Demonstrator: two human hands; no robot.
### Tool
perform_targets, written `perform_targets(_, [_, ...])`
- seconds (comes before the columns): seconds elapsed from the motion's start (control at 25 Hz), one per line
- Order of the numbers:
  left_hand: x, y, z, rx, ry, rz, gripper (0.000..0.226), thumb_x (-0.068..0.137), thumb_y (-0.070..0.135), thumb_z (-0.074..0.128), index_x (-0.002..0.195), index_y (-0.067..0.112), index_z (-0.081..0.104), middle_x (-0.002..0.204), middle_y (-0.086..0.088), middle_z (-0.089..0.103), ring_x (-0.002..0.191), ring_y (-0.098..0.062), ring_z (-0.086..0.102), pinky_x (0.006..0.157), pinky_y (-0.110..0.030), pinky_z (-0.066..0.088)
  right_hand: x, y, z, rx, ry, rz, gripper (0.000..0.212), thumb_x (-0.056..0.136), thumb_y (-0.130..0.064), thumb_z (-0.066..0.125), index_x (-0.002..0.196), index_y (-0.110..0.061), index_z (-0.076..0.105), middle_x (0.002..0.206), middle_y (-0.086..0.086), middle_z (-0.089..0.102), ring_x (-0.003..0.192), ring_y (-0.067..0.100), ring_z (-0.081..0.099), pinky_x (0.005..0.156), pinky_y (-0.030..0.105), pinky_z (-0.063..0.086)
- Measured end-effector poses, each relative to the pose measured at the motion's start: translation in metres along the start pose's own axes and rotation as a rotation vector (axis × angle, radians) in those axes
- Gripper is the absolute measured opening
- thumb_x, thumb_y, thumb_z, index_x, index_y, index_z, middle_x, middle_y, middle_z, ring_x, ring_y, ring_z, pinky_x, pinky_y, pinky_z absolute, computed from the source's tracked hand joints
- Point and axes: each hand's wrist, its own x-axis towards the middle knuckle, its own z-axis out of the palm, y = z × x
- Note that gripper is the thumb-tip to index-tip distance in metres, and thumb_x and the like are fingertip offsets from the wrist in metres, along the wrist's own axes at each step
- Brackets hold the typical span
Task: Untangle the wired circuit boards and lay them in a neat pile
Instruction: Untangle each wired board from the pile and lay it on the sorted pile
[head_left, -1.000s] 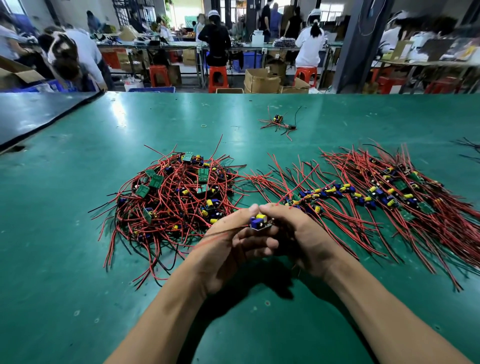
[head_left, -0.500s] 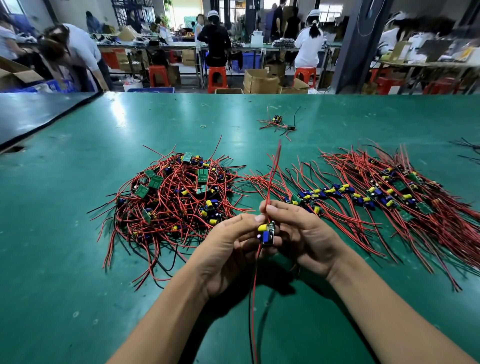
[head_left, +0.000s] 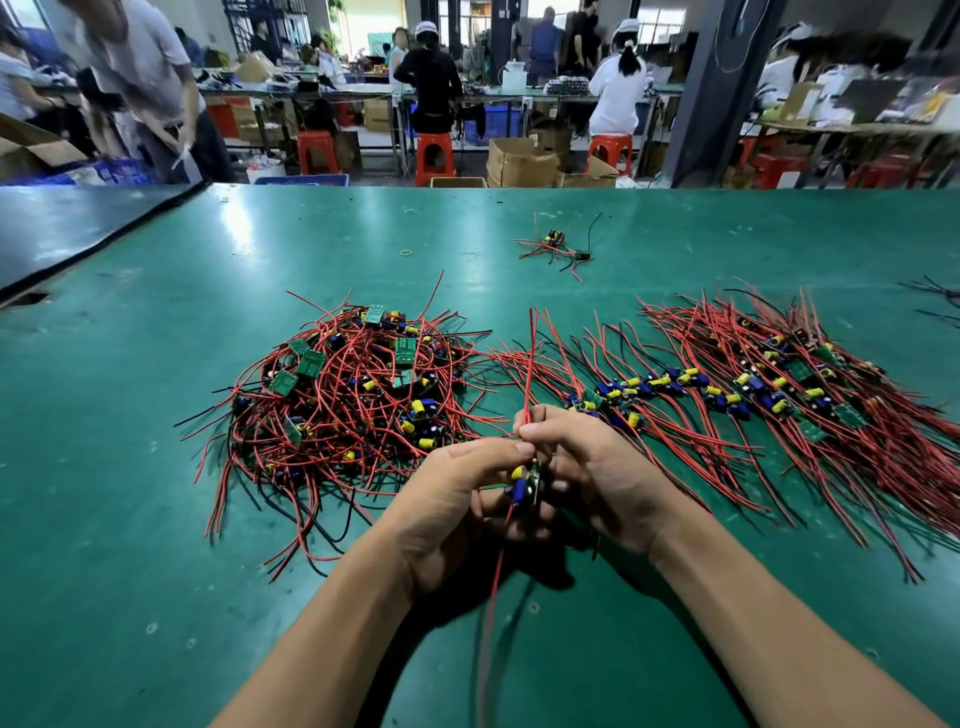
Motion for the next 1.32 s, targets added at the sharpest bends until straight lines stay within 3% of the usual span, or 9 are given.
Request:
perform_targets(0.16, [0.001,-0.001,0.001,-0.030,0.033,0.026,0.015,0.081,0.012,0.068,0.094,0.007,0.074,0.084,-0.019,0.071,0.058,-0.025,0.067,0.050,-0.029,0.057,-0.001,0.000,-0.005,-0.013,-0.054,0.015,0.020,0.085,-0.028,0.068,0.101,-0.019,0.076,0.080,0.005,0.067,0.059,0.012,0.058,0.051,0.023,0.047])
perform_targets(0.28, [0.001,-0.001,0.000,-0.007,0.036,0.039,0.018,0.074,0.014,0.071,0.091,0.008,0.071,0.085,-0.018,0.072,0.060,-0.024,0.070,0.049,-0.029,0.057,-0.001,-0.001,-0.007,0.100,-0.083,0.005,0.019,0.080,-0.026,0.078,0.095,-0.013,0.077,0.073,0.003,0.066,0.053,0.011,0.059,0.048,0.025,0.052])
perform_targets(0.36, [0.003,-0.002,-0.001,-0.004,0.044,0.053,0.004,0.071,0.015,0.072,0.072,0.013,0.068,0.082,-0.016,0.071,0.060,-0.024,0.070,0.049,-0.030,0.056,0.000,0.001,-0.006,0.096,-0.043,-0.006,0.018,0.079,-0.028,0.080,0.090,-0.014,0.077,0.070,0.005,0.064,0.050,0.013,0.058,0.046,0.026,0.051])
perform_targets(0.44, [0.005,-0.003,-0.002,0.004,0.061,0.072,0.014,0.070,0.014,0.073,0.061,0.015,0.062,0.081,-0.019,0.070,0.059,-0.025,0.069,0.051,-0.031,0.057,0.004,0.004,-0.004,0.051,0.027,-0.012,0.019,0.080,-0.033,0.078,0.086,-0.015,0.076,0.060,0.004,0.053,0.043,0.011,0.049,0.042,0.024,0.048])
perform_targets(0.64, [0.011,-0.007,-0.005,0.083,0.071,0.086,0.015,0.078,0.010,0.072,0.065,0.014,0.065,0.071,-0.015,0.065,0.053,-0.022,0.065,0.047,-0.027,0.053,0.012,0.001,-0.007,0.056,0.279,-0.128,0.021,0.080,-0.028,0.074,0.074,-0.008,0.071,0.052,-0.002,0.033,0.035,0.005,0.029,0.035,0.015,0.026])
perform_targets(0.8, [0.011,-0.008,-0.007,0.131,0.046,0.093,0.018,0.078,0.010,0.073,0.062,0.018,0.069,0.067,-0.011,0.066,0.051,-0.020,0.064,0.046,-0.022,0.050,0.013,-0.005,-0.013,0.041,0.431,-0.175,0.025,0.086,-0.026,0.072,0.075,-0.005,0.066,0.052,-0.002,0.033,0.033,0.005,0.027,0.034,0.015,0.021])
perform_targets(0.96, [0.010,-0.009,-0.008,0.114,0.024,0.092,0.009,0.072,0.013,0.075,0.066,0.014,0.068,0.068,-0.013,0.066,0.050,-0.020,0.063,0.047,-0.022,0.050,0.014,-0.008,-0.015,0.140,0.470,-0.174,0.024,0.088,-0.024,0.070,0.089,-0.004,0.057,0.050,-0.005,0.029,0.032,0.004,0.025,0.033,0.016,0.019])
perform_targets(1.12, [0.009,-0.009,-0.006,0.140,0.004,0.077,0.008,0.066,0.016,0.075,0.068,0.013,0.069,0.067,-0.013,0.066,0.049,-0.018,0.062,0.047,-0.021,0.050,0.013,-0.014,-0.018,0.284,0.396,-0.053,0.028,0.087,-0.024,0.067,0.070,-0.011,0.049,0.048,-0.007,0.028,0.030,0.002,0.022,0.029,0.016,0.019])
perform_targets(1.32, [0.010,-0.008,-0.007,0.145,-0.004,0.073,0.007,0.067,0.016,0.075,0.069,0.012,0.069,0.067,-0.013,0.066,0.050,-0.019,0.062,0.047,-0.021,0.050,0.009,-0.020,-0.019,0.369,0.371,-0.063,0.025,0.082,-0.027,0.067,0.070,-0.007,0.058,0.054,-0.006,0.030,0.031,0.002,0.024,0.030,0.014,0.020])
